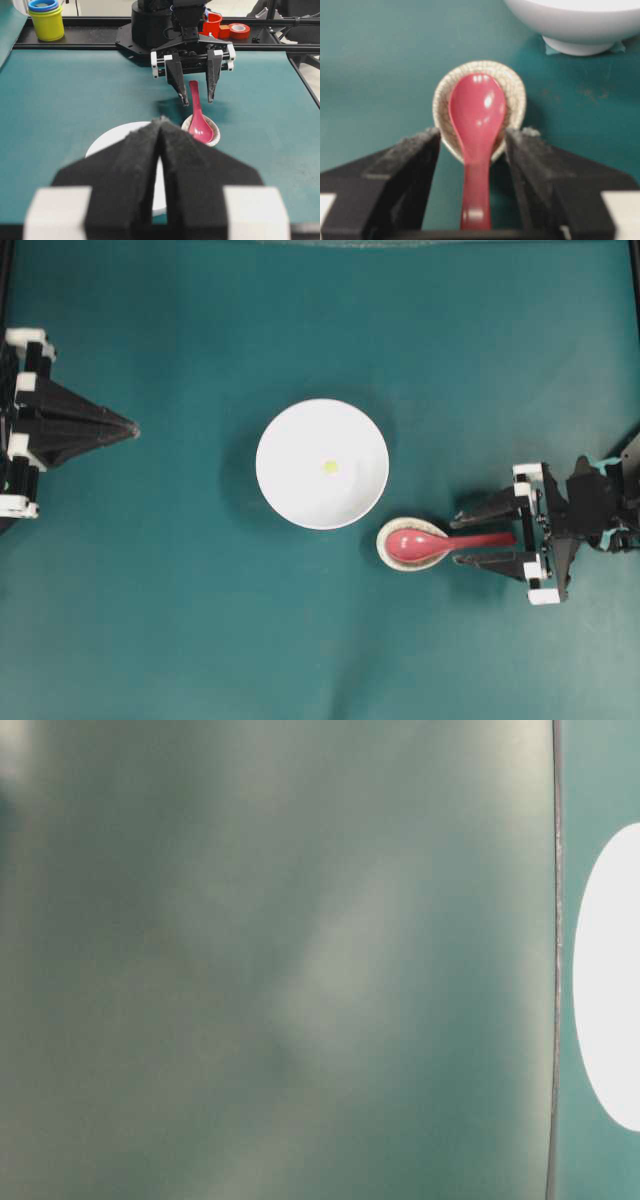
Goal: Scoop the yellow hexagonal prism block from the bowl with a spoon using the right arm.
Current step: 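Close the right gripper on the pink spoon handle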
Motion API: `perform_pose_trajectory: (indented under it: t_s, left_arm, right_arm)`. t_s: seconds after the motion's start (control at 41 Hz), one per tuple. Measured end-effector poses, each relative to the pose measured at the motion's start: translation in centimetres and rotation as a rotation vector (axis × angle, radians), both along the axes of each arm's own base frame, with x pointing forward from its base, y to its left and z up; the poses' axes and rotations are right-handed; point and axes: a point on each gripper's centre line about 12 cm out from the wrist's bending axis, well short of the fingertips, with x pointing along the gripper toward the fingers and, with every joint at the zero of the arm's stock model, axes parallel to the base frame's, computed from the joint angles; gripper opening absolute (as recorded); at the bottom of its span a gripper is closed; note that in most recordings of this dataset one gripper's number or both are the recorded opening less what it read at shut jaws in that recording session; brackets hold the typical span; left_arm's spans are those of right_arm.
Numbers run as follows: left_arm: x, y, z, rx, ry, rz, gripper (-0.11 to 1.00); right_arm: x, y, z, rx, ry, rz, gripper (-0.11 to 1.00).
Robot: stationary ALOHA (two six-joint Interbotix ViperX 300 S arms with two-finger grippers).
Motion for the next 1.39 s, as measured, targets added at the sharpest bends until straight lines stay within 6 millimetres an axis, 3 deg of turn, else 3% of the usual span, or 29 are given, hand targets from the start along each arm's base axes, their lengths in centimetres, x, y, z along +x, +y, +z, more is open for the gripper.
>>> perform_pose_trajectory:
  t_s: [1.048,1.389]
  left_arm:
    - [-0.2,0.0,0.0,-0.001,0.006,0.001,-0.01]
    - [-0.2,0.0,0.0,0.000,0.008,0.000,-0.01]
  right_arm:
    - [-0.3,0.1,-1.2,-0.016,0.095,0.004,0.58]
    - [-0.3,0.2,-1.2,-0.022,0.095,0.018,0.53]
